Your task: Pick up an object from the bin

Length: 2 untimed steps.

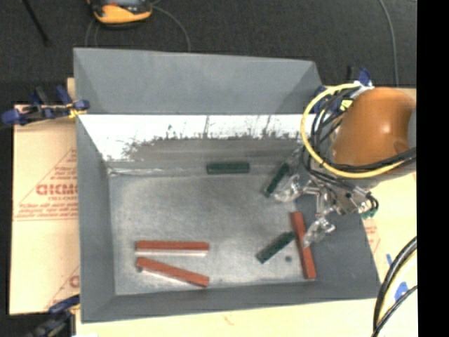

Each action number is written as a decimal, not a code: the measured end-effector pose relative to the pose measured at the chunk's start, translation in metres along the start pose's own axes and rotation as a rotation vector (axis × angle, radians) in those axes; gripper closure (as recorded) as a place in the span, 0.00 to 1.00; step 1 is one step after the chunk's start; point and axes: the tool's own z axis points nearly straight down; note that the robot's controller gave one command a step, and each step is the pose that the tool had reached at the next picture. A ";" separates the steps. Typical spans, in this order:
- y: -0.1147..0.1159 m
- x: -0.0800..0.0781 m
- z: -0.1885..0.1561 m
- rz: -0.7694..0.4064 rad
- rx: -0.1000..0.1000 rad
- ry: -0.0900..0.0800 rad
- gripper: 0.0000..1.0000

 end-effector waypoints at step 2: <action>-0.013 -0.010 0.079 -0.454 -0.006 0.006 0.00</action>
Offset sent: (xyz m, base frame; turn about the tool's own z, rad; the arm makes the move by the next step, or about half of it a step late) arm 0.0228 -0.0142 -0.1010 -0.4979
